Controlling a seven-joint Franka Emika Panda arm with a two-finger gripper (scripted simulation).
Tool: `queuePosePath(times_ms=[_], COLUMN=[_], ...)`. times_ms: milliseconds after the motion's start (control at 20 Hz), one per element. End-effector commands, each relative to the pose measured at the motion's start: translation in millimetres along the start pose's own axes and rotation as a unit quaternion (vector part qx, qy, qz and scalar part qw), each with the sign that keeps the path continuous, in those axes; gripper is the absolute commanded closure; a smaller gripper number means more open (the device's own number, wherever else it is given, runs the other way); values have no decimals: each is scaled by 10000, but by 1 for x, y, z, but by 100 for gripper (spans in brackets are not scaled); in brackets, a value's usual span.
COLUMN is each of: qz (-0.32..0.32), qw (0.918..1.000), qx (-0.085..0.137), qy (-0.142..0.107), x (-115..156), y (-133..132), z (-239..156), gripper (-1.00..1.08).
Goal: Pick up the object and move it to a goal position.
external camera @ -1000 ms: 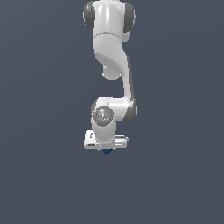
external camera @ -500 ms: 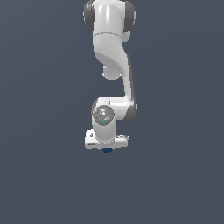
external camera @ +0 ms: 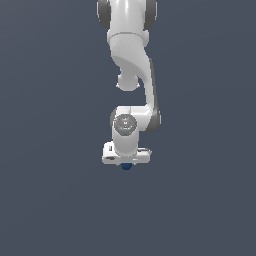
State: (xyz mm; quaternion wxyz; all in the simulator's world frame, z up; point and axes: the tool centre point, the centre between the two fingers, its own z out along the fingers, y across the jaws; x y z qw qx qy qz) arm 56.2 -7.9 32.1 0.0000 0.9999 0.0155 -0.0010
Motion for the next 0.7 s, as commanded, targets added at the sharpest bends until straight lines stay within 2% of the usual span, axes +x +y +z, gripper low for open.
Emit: queuePosePath(times_ms=[0, 350, 650], qz=[-3, -4, -4], qw=[10000, 10000, 10000], qx=[1, 0, 0], qy=[6, 9, 9], x=[-9, -28, -33], y=[-8, -25, -30], z=[-1, -3, -4], gripper=[108, 108, 108])
